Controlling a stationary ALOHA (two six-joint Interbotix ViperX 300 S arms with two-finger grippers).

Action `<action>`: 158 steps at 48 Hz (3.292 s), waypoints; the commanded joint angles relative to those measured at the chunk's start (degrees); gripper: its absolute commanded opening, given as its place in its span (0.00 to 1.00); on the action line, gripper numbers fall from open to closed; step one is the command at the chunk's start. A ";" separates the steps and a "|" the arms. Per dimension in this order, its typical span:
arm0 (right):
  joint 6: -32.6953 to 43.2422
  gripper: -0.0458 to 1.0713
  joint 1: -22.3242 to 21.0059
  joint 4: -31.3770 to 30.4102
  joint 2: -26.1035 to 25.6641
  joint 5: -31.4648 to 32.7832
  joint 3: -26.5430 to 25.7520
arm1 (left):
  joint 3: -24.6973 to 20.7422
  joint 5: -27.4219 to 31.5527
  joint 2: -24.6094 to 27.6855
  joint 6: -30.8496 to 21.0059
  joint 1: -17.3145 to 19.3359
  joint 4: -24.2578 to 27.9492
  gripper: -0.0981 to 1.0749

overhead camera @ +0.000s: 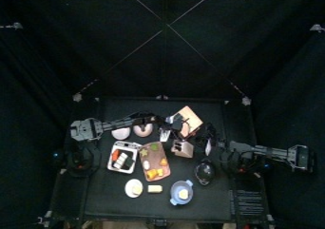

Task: Pull out cleaver

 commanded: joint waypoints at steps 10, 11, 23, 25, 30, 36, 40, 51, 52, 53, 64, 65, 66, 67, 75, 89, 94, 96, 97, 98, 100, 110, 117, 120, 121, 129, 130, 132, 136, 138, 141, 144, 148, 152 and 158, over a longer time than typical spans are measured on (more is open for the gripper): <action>-0.18 0.58 -0.09 -0.09 -0.09 -0.18 -0.44 | 0.18 0.09 -5.01 -0.09 0.00 -1.23 0.52; -0.18 0.58 -0.09 -0.09 -0.09 -0.18 -0.44 | 0.44 0.09 -5.27 -0.09 0.00 -1.14 0.52; -0.18 0.58 -0.09 0.09 -0.09 -0.18 -0.44 | 2.46 0.35 -8.44 -0.09 0.18 -1.23 0.52; -0.18 0.58 -0.09 0.00 -0.09 -0.18 -0.44 | 2.55 0.18 -8.79 -0.09 0.18 -1.23 0.52; -0.09 0.58 -0.09 0.00 -0.09 -0.18 -0.44 | 2.81 -0.35 -9.23 -0.09 0.26 -1.23 0.52; -0.18 0.58 -0.18 0.09 -0.09 -0.18 -0.44 | 2.72 -2.02 -9.32 0.09 0.26 -1.32 0.52; -0.18 0.58 -0.18 0.09 -0.09 -0.18 -0.35 | 2.64 -3.69 -8.88 0.00 0.26 -1.32 0.52; -0.18 0.58 0.00 0.09 -0.09 -0.18 -0.62 | 2.02 -9.05 -7.47 0.44 0.26 -6.59 0.52; -0.18 0.58 0.09 0.09 -0.09 -0.26 -0.70 | 2.11 -9.14 -7.56 0.53 0.35 -7.12 0.52; -0.18 0.58 0.18 0.09 -0.09 -0.18 -0.62 | 2.20 -9.14 -7.56 0.62 0.26 -7.65 0.52; -0.09 0.58 1.41 0.26 -0.09 -1.41 -3.08 | 2.72 -6.06 -6.33 0.44 0.00 -11.07 0.52; -0.09 0.58 1.58 0.26 0.00 -1.67 -3.34 | 2.72 -6.15 -6.24 0.44 -0.18 -11.16 0.52; -0.09 0.58 2.02 0.26 0.00 -2.02 -3.78 | 2.72 -6.24 -6.15 0.44 -0.09 -11.16 0.52; -0.09 0.58 2.29 0.26 0.18 -2.37 -3.96 | 2.72 -6.50 -6.06 0.44 -0.18 -11.25 0.52; -0.62 0.57 5.45 -0.26 1.93 -5.27 -5.01 | 2.72 -7.73 -5.89 0.70 -0.09 -11.25 0.52; -0.18 0.57 5.98 -0.70 8.00 -5.63 -7.38 | 2.64 -7.91 -5.36 0.79 -0.44 -11.25 0.52; -0.09 0.57 5.89 -0.62 9.14 -5.54 -7.73 | 2.55 -7.91 -5.45 0.79 -0.79 -11.25 0.52; 0.00 0.57 5.89 -0.44 9.40 -5.36 -7.73 | 2.55 -8.00 -5.54 0.79 -0.88 -11.25 0.52; 0.00 0.57 5.89 -0.44 9.58 -5.19 -7.65 | 2.55 -7.91 -5.63 0.88 -0.97 -11.16 0.52; 0.00 0.57 5.80 -0.26 9.58 -5.01 -7.73 | 2.55 -7.91 -5.63 0.88 -0.97 -11.16 0.52; 0.00 0.57 5.89 -0.18 9.76 -4.22 -7.73 | 2.55 -7.91 -5.71 0.79 -0.97 -11.25 0.52; 0.00 0.57 5.89 0.70 9.93 -1.23 -7.65 | 2.55 -7.91 -6.33 0.79 -1.14 -11.25 0.52; 0.00 0.57 5.80 0.97 9.93 -0.09 -7.38 | 2.81 -7.91 -7.56 0.88 -1.05 -11.25 0.52; 0.00 0.57 5.98 1.14 9.84 0.26 -7.38 | 2.99 -7.91 -8.09 0.88 -1.05 -11.25 0.52; 0.00 0.57 5.98 1.14 9.93 0.26 -7.38 | 3.08 -7.91 -8.26 0.88 -1.05 -11.25 0.52; 0.00 0.57 6.06 1.23 9.84 0.35 -7.38 | 4.31 -7.73 -10.46 0.88 -1.05 -11.07 0.52; 0.00 0.57 6.15 1.23 9.93 0.35 -7.38 | 4.48 -7.73 -10.63 0.88 -0.97 -11.07 0.52; 0.00 0.57 6.24 1.23 9.93 0.35 -7.38 | 5.01 -7.65 -11.43 0.88 -0.88 -11.07 0.52; 0.00 0.57 6.33 1.23 9.93 0.35 -7.38 | 6.42 -7.65 -13.27 0.88 -0.79 -11.07 0.52; 0.00 0.57 6.33 1.23 9.93 0.35 -7.29 | 7.12 -7.65 -14.15 0.88 -0.79 -11.07 0.52; 0.00 0.57 6.33 1.23 9.93 0.35 -7.38 | 8.26 -7.56 -15.56 0.88 -0.70 -10.99 0.52; 0.00 0.57 6.33 1.23 9.84 0.35 -7.38 | 9.58 -7.56 -17.14 0.97 -0.79 -10.72 0.52; -0.09 0.57 6.33 1.23 9.93 0.35 -7.38 | 11.34 -7.91 -19.07 1.14 -0.70 -10.11 0.52; -0.09 0.57 6.33 1.23 9.84 0.35 -7.38 | 13.45 -8.17 -21.36 1.05 -0.70 -9.58 0.52; 0.00 0.57 6.33 1.23 9.58 0.35 -7.38 | 16.61 -9.58 -24.79 0.97 -0.70 -9.40 0.52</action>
